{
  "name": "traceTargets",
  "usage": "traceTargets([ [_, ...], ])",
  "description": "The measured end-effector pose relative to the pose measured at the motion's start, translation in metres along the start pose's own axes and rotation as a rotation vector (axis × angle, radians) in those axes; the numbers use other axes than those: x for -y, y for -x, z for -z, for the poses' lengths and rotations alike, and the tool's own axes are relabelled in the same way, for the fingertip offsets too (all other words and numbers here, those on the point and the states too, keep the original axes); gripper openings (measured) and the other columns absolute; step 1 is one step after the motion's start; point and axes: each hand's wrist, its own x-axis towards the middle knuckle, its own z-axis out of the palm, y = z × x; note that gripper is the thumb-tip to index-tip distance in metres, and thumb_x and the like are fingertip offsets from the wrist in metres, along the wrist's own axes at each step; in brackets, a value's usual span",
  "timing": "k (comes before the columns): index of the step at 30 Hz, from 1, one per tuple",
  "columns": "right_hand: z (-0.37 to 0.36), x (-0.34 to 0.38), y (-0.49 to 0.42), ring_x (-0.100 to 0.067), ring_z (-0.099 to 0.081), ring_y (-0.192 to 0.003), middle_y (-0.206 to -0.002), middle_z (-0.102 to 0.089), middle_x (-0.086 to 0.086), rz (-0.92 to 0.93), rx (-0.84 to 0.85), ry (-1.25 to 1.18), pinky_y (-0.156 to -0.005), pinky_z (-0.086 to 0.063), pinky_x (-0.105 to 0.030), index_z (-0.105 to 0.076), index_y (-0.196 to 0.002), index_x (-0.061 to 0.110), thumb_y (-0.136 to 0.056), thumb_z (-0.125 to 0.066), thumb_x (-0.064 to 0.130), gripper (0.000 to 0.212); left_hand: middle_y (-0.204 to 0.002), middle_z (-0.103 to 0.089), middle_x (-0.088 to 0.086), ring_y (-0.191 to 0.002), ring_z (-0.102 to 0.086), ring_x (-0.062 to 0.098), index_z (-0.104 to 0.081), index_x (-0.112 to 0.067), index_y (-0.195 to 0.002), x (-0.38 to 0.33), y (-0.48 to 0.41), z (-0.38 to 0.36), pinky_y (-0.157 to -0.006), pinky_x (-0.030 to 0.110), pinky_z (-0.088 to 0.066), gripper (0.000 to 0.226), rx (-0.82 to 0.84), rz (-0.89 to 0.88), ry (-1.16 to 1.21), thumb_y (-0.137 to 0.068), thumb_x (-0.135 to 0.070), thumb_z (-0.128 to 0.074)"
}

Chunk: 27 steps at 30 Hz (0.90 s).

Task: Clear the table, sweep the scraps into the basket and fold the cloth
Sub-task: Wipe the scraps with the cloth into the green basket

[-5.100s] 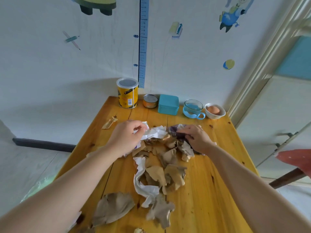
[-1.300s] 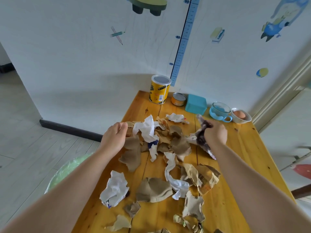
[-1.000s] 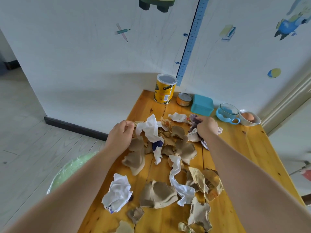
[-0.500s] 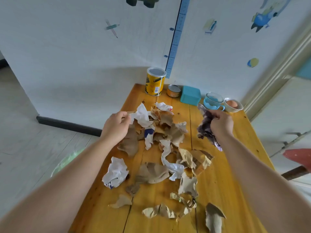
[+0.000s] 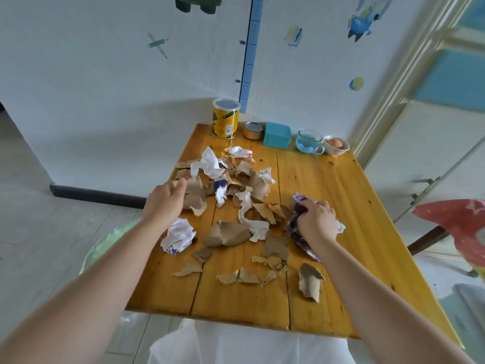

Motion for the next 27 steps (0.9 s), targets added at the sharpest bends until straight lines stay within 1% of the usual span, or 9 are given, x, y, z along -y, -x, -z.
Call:
traceTargets([
  [2,-0.005,0.012,0.001,-0.032,-0.039,-0.118,-0.127,-0.046,-0.010,0.013,0.016,0.008,-0.085,-0.038,-0.034,-0.055,-0.126,0.023,-0.085,-0.040,0.004,0.048,-0.117,-0.056,0.017,-0.099,-0.050,0.024,-0.049,-0.005,-0.122,0.002,0.005,0.000,-0.078,0.032,-0.037,0.055,0.042,0.014,0.051,-0.098,-0.045,-0.019],
  [5,-0.012,0.029,0.002,-0.032,-0.039,-0.118,-0.128,-0.045,-0.011,0.034,0.029,0.019,-0.086,-0.039,-0.036,-0.054,-0.127,0.022,-0.087,-0.040,0.006,0.046,-0.135,-0.049,0.016,-0.124,-0.045,0.031,-0.043,-0.014,-0.133,0.002,0.008,-0.003,-0.095,0.040,-0.038,0.058,0.087,0.038,0.113,-0.096,-0.050,-0.017],
  [7,-0.017,0.039,0.003,-0.032,-0.039,-0.118,-0.128,-0.045,-0.011,0.045,0.038,0.015,-0.087,-0.041,-0.037,-0.052,-0.129,0.022,-0.088,-0.039,0.007,0.045,-0.141,-0.044,0.013,-0.131,-0.039,0.031,-0.039,-0.018,-0.136,0.001,0.009,-0.006,-0.103,0.044,-0.034,0.058,0.106,0.047,0.131,-0.095,-0.052,-0.016],
  [9,-0.021,0.048,0.004,-0.032,-0.039,-0.118,-0.128,-0.044,-0.011,0.052,0.054,0.006,-0.087,-0.041,-0.038,-0.051,-0.129,0.022,-0.089,-0.039,0.007,0.045,-0.145,-0.039,0.011,-0.135,-0.034,0.031,-0.035,-0.022,-0.139,0.002,0.008,-0.007,-0.107,0.046,-0.030,0.059,0.109,0.052,0.150,-0.094,-0.055,-0.015],
  [12,-0.026,0.064,0.007,-0.033,-0.038,-0.119,-0.129,-0.043,-0.012,0.059,0.082,0.008,-0.090,-0.042,-0.039,-0.051,-0.128,0.020,-0.090,-0.039,0.008,0.042,-0.147,-0.036,0.009,-0.136,-0.031,0.030,-0.034,-0.025,-0.139,0.004,0.006,-0.008,-0.108,0.047,-0.028,0.058,0.098,0.059,0.162,-0.094,-0.055,-0.015],
  [16,-0.031,0.077,0.010,-0.032,-0.036,-0.122,-0.131,-0.040,-0.011,0.058,0.124,-0.014,-0.091,-0.042,-0.038,-0.050,-0.128,0.020,-0.089,-0.042,0.005,0.042,-0.146,-0.038,0.009,-0.135,-0.034,0.030,-0.033,-0.022,-0.140,0.005,0.003,-0.007,-0.107,0.046,-0.030,0.057,0.084,0.051,0.140,-0.095,-0.052,-0.014],
  [19,-0.028,0.079,0.007,-0.031,-0.038,-0.121,-0.130,-0.041,-0.010,0.045,0.145,-0.059,-0.087,-0.042,-0.036,-0.052,-0.127,0.020,-0.087,-0.043,0.002,0.045,-0.147,-0.038,0.009,-0.135,-0.034,0.030,-0.032,-0.022,-0.141,0.005,0.003,-0.007,-0.108,0.047,-0.029,0.058,0.098,0.054,0.134,-0.095,-0.052,-0.013],
  [23,-0.011,0.066,0.001,-0.029,-0.046,-0.114,-0.126,-0.045,-0.011,-0.006,0.088,-0.145,-0.086,-0.045,-0.035,-0.054,-0.126,0.016,-0.087,-0.045,0.003,0.043,-0.148,-0.036,0.008,-0.137,-0.032,0.030,-0.029,-0.024,-0.143,0.004,0.010,-0.007,-0.109,0.047,-0.028,0.059,0.112,0.039,0.133,-0.095,-0.053,-0.012],
  [27,0.015,0.033,-0.002,-0.031,-0.045,-0.117,-0.129,-0.045,-0.013,-0.052,0.035,-0.133,-0.088,-0.042,-0.036,-0.054,-0.127,0.012,-0.086,-0.043,0.002,0.043,-0.145,-0.040,0.008,-0.133,-0.037,0.029,-0.030,-0.025,-0.142,0.002,0.014,-0.006,-0.105,0.044,-0.033,0.059,0.111,0.012,0.105,-0.094,-0.056,-0.013],
])
